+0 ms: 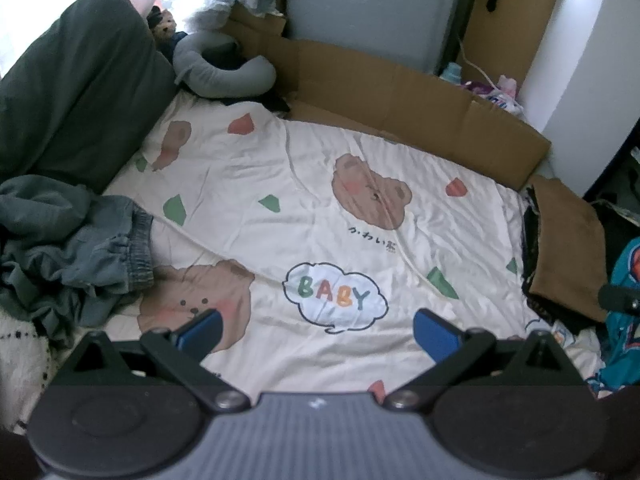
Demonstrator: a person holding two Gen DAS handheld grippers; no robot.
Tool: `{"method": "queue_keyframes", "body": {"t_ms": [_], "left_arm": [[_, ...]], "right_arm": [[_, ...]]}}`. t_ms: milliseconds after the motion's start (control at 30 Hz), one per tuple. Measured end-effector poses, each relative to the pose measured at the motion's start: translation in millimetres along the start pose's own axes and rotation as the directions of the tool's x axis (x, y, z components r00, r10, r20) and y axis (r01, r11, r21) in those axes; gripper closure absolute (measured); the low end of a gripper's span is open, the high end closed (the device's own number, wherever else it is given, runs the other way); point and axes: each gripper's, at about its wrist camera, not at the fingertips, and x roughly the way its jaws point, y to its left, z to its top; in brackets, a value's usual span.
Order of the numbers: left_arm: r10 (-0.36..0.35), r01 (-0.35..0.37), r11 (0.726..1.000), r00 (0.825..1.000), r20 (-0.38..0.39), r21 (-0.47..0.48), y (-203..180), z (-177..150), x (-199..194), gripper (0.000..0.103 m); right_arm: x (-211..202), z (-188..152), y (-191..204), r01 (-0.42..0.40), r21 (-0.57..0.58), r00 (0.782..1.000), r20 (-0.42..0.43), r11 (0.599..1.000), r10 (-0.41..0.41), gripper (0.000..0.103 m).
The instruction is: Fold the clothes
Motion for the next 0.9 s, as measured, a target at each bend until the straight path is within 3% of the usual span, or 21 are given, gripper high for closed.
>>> {"method": "queue_keyframes", "body": {"t_ms": [900], "left_arm": [[-0.011,0.01,1.0,1.0,0.015,0.017,-0.9,-1.9,-0.7,0.001]], "right_arm": [[-2.3,0.2,3.2,-0.005,-0.006,1.0,0.002,1.0,0.005,0.001]]}}
